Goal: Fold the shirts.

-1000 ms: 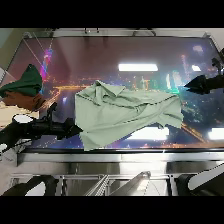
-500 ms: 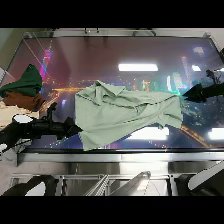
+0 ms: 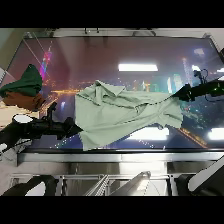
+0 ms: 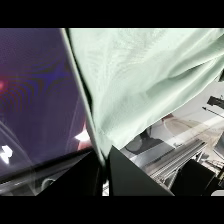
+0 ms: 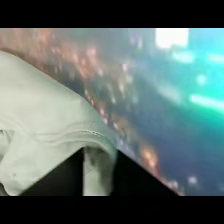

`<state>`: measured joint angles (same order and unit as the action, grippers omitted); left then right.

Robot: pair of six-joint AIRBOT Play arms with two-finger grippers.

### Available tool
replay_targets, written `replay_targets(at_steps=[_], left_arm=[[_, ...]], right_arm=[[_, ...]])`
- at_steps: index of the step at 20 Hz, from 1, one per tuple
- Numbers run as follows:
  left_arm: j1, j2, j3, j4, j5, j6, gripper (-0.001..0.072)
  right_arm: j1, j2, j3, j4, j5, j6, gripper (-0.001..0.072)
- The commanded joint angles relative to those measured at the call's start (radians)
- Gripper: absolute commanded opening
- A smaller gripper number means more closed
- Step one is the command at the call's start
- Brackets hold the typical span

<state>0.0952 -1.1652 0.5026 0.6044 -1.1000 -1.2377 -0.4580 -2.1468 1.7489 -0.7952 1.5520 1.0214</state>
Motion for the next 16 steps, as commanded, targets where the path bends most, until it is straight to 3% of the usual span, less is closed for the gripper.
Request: replay_targets(at_steps=[1, 2, 6, 9, 12, 15, 16], left_arm=[[0.001, 0.001, 0.001, 0.002, 0.0, 0.0, 0.0029], [0.001, 0.001, 0.001, 0.003, 0.003, 0.0, 0.003], [0.044, 0.0, 0.007, 0.003, 0.011, 0.018, 0.0029], [0.119, -0.019, 0.093, 0.006, 0.008, 0.081, 0.0029], [0.144, -0.143, 0.264, 0.007, -0.025, 0.133, 0.0029], [0.119, -0.308, 0.427, 0.031, -0.078, 0.164, 0.003], [0.119, -0.348, 0.472, 0.076, -0.099, 0.163, 0.0122]], right_arm=[[0.021, -0.003, 0.006, -0.005, 0.109, -0.005, 0.0112], [0.017, -0.002, 0.01, -0.005, 0.148, -0.008, 0.0027], [0.001, 0.036, 0.009, 0.014, 0.196, -0.011, 0.0025], [-0.016, 0.097, -0.055, 0.018, 0.215, -0.001, 0.0025], [-0.042, 0.237, -0.277, 0.01, 0.105, -0.003, 0.0024], [-0.064, 0.441, -0.613, 0.008, -0.112, 0.021, 0.0025], [-0.064, 0.502, -0.718, 0.002, -0.182, 0.025, 0.0025]])
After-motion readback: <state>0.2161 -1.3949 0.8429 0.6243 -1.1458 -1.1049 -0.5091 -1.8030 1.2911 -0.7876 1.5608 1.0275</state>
